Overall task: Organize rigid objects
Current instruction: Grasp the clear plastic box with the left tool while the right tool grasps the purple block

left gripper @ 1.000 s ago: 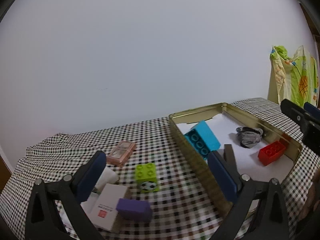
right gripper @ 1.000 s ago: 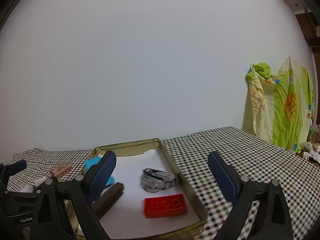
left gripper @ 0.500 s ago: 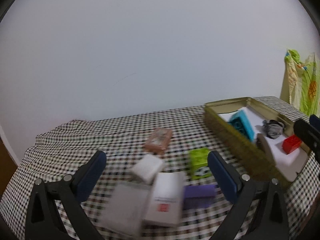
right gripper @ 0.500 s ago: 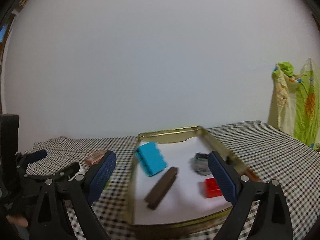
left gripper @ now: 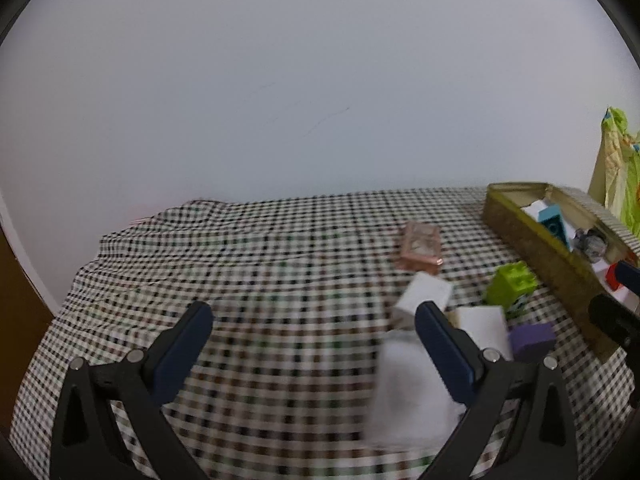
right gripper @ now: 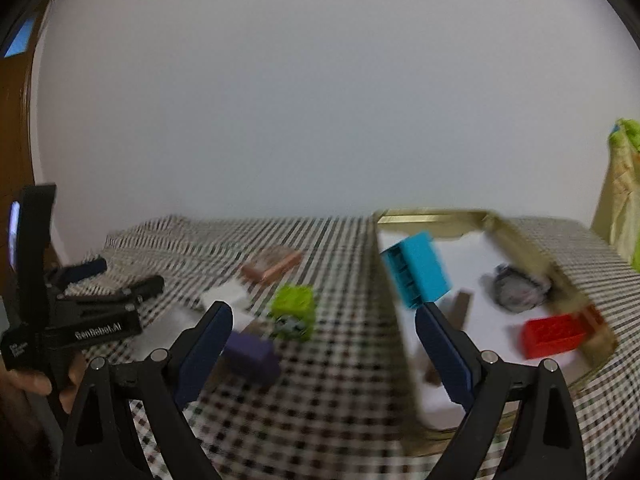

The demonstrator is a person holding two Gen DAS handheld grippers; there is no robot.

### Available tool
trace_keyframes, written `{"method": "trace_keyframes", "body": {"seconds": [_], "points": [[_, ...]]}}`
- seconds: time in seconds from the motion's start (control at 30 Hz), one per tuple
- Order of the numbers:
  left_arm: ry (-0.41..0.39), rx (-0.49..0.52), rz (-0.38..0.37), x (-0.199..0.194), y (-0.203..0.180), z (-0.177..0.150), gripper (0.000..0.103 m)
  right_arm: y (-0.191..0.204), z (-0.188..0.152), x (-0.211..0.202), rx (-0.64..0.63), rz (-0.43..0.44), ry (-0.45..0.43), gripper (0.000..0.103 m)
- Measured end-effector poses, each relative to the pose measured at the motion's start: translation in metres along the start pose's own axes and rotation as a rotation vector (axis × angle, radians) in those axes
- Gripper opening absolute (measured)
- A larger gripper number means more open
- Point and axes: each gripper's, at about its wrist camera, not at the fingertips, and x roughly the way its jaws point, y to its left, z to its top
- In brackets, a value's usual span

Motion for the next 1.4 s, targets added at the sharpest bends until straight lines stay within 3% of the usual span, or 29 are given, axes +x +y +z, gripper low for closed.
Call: {"method": "trace_keyframes", "body": {"seconds": [0.1,0.27,0.4,0.67,0.8,1.03,1.27,1.4], "points": [[0.049,0.036,-0.015,0.005,0.002,-0.005,0.102,0.011,-0.004,0.013,-0.006,0.029,0.064,0.094],[0.163,0.134,-0.100,0.015,-0.003,-0.015,0.103,0.021,-0.008,0.028,-0.025,0.015,0.158,0.094],[0.157,0.144,-0.193,0.003,-0.002,-0.018,0.102,0.024,-0.008,0.048,-0.043,0.021,0.244,0.082],[0.136,0.218,-0.295,-0.012,-0.015,-0.024,0.102,0.031,-0.010,0.056,-0.088,0.065,0.300,0.082],[0.159,0.297,-0.278,-0.007,-0.032,-0.031,0.102,0.026,-0.009,0.062,-0.057,0.095,0.314,0.082],[0.265,0.219,-0.230,0.016,-0.022,-0.028,0.102,0.034,-0.005,0.061,-0.097,0.144,0.296,0.054],[0.314,0.128,-0.163,0.028,-0.002,-0.030,0.103,0.019,-0.007,0.062,-0.026,0.179,0.313,0.050],[0.300,0.164,-0.153,0.026,-0.009,-0.029,0.102,0.016,-0.008,0.065,0.003,0.197,0.323,0.050]]}}
